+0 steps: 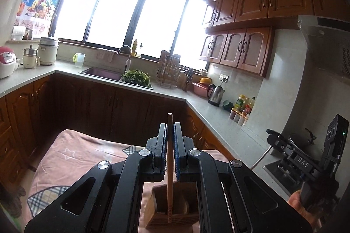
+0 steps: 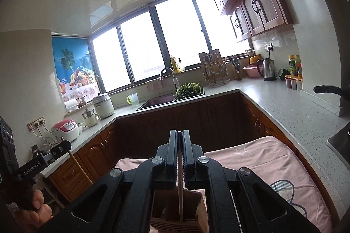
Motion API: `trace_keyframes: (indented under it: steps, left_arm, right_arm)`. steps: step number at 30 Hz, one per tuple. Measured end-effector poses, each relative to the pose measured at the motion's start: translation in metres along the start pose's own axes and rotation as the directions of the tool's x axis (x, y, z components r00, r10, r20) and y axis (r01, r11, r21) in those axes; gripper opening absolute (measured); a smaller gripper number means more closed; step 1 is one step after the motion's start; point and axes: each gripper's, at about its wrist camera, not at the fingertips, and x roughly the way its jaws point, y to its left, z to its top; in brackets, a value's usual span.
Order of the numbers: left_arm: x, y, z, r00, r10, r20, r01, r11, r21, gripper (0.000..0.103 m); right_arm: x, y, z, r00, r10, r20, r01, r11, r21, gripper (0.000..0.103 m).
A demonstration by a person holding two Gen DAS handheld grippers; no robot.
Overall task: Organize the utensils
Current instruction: 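Lift both held chopsticks and carry them over the wooden utensil holder, then lower the chopsticks into the holder and open both tools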
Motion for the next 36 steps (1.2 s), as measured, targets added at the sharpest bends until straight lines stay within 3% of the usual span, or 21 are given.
trace_keyframes:
  steps: [7, 13, 23, 36]
  left_arm:
    - [0.046, 0.008, -0.021, 0.999, 0.031, 0.006, -0.031, 0.998, -0.046, 0.005]
    - [0.085, 0.027, -0.058, 0.995, 0.089, -0.055, -0.094, 0.99, -0.106, 0.005]
    - [0.11, 0.026, -0.094, 0.986, 0.11, -0.125, -0.122, 0.988, -0.094, 0.005]
    - [0.113, 0.026, -0.091, 0.98, 0.125, -0.156, -0.137, 0.988, -0.068, 0.005]
  right_arm:
    - [0.043, -0.022, -0.022, 0.999, 0.002, -0.045, 0.0, 0.998, 0.055, 0.004]
    - [0.075, -0.045, -0.057, 0.994, -0.008, -0.107, 0.02, 0.993, 0.115, 0.004]
    - [0.091, -0.052, -0.081, 0.991, -0.018, -0.135, 0.035, 0.991, 0.13, 0.004]
    - [0.096, -0.055, -0.082, 0.984, -0.022, -0.179, 0.044, 0.992, 0.12, 0.009]
